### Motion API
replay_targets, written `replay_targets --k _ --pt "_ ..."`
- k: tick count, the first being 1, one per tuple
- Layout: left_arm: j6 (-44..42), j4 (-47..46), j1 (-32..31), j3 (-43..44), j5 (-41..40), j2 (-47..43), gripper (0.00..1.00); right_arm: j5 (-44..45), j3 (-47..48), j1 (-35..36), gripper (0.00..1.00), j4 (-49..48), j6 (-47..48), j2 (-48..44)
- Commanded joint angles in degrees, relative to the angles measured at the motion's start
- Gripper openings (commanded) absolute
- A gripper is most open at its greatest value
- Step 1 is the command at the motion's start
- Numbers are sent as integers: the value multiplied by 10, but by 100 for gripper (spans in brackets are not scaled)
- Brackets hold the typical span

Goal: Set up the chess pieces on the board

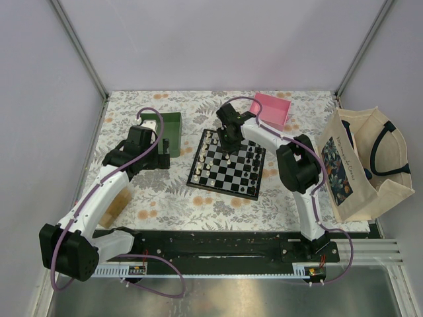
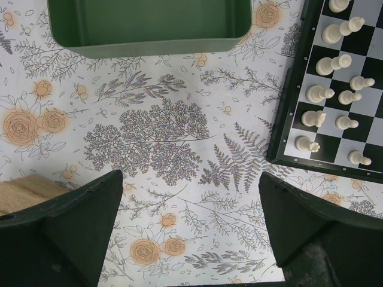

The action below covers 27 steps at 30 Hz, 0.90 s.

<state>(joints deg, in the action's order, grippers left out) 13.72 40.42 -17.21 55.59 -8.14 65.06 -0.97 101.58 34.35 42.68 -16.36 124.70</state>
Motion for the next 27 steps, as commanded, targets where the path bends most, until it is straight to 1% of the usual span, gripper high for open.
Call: replay_targets --k 1,9,11,14,16,21,27 --pt "-5 -15 2 8 5 2 99 6 5 6 35 -7 -3 -8" --pt "-5 -15 3 8 8 2 99 7 1 6 32 -1 2 -8" --pt "-6 -15 3 8 7 2 99 20 5 6 31 0 3 -7" --pt "-6 -15 3 8 8 2 99 20 8 5 26 0 4 -5" --pt "-6 -15 2 8 7 2 99 20 10 6 25 3 4 -4" --pt "-5 -15 3 9 8 2 99 17 14 6 17 3 5 -3" --pt "-5 -15 3 9 8 3 99 11 48 5 17 3 1 12"
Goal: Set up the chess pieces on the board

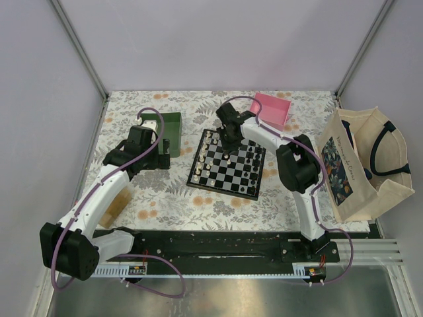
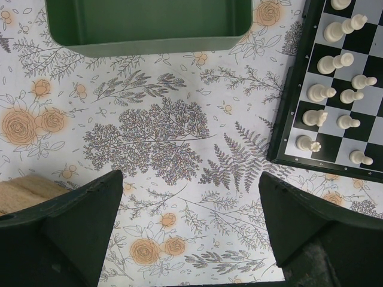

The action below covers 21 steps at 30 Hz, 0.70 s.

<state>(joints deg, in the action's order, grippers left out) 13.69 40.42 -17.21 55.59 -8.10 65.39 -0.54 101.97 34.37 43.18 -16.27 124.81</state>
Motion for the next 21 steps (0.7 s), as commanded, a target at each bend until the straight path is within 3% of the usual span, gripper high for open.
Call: replay_targets --k 1,9,21 --pt "-6 -15 3 9 8 0 99 8 53 6 17 -3 -2 15" --pt "-5 -15 3 9 6 2 99 7 140 10 17 9 -13 66" --pt "-6 -15 3 10 7 1 99 7 190 18 17 23 -18 108"
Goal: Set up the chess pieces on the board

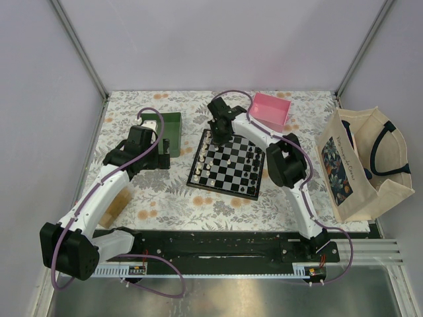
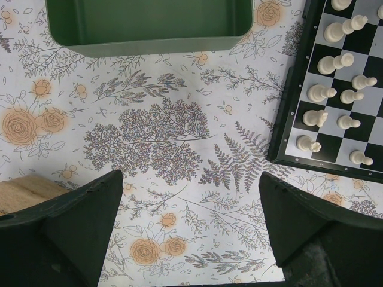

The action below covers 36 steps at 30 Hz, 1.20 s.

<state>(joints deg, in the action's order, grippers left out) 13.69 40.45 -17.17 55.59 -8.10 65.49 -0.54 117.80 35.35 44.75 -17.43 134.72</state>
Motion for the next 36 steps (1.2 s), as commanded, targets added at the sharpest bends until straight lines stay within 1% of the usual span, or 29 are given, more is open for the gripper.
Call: replay_targets --k 1,13,15,19,24,26,28,32,36 --pt "-7 -14 3 9 6 0 99 7 35 9 18 8 -7 12" --pt "-6 -15 4 10 7 -1 99 7 66 11 19 17 -11 36" --pt "-6 -15 4 10 8 -1 99 -10 67 12 19 17 -13 38" --pt "-6 -14 3 10 7 -1 99 -10 69 14 20 17 -12 41" --pt "-6 -15 3 9 7 -1 99 -11 66 14 25 23 -9 33" --pt "-7 -15 5 9 6 0 99 -15 62 14 31 23 -8 27" --pt "-6 -15 5 9 6 0 99 -18 58 15 34 22 -6 19" --pt "-6 -14 4 9 7 0 99 -18 43 14 36 17 -2 -9" --pt "-6 -16 5 9 7 0 99 -1 -2 15 38 1 7 -59"
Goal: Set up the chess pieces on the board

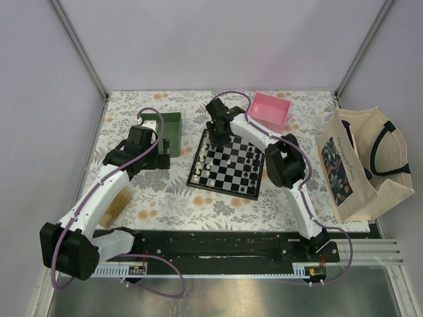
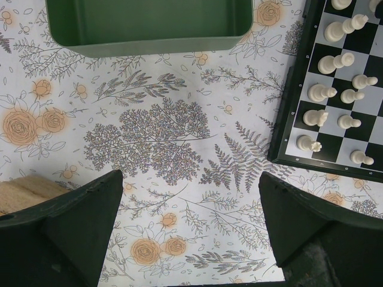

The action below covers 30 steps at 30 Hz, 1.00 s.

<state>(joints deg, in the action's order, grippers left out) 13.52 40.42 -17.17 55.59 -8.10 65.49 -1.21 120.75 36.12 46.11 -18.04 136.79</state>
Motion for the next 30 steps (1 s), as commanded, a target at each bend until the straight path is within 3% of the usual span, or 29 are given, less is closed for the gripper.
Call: replay_targets --k 1,13,30 --pt "-3 -14 5 9 7 0 99 9 -51 7 38 -19 15 -95" --pt "-3 -14 4 9 9 1 99 19 -285 6 40 -88 -4 -216" --pt "-4 -14 5 9 9 3 99 19 -258 6 36 -76 8 -178"
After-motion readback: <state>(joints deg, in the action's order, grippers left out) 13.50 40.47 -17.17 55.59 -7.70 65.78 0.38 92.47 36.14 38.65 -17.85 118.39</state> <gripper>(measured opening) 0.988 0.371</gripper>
